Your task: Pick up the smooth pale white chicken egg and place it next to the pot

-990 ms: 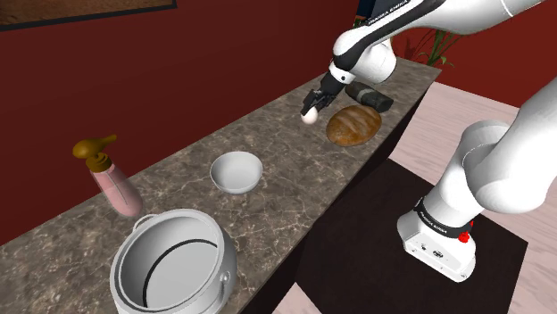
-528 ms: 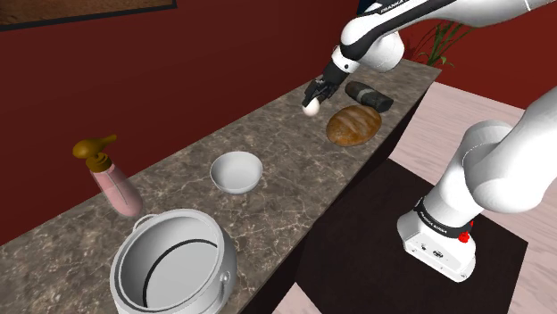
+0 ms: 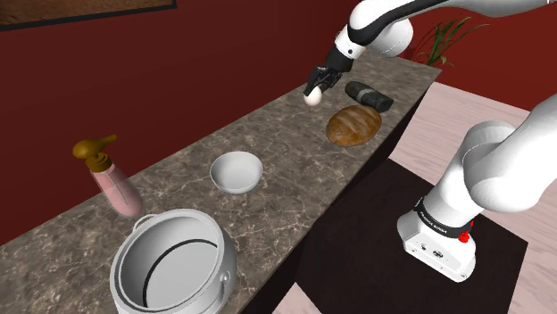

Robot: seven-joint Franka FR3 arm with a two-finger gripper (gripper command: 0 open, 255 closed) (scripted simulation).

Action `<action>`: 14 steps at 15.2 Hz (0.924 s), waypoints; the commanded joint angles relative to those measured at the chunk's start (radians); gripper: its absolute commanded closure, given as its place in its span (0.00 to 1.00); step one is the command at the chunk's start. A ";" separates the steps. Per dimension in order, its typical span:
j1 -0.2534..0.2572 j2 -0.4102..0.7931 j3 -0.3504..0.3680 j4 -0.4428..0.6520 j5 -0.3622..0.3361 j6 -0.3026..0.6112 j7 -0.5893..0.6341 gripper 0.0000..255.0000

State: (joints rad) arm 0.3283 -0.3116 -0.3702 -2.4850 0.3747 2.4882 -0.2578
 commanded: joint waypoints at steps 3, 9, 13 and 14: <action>0.012 -0.011 0.047 -0.004 -0.012 0.010 0.068 1.00; 0.064 0.017 0.169 -0.002 -0.014 0.077 0.231 1.00; 0.095 0.056 0.249 0.023 -0.026 0.115 0.344 1.00; 0.103 0.068 0.268 0.033 -0.031 0.123 0.373 1.00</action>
State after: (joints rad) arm 0.4253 -0.2538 -0.1195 -2.4654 0.3496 2.6085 0.0865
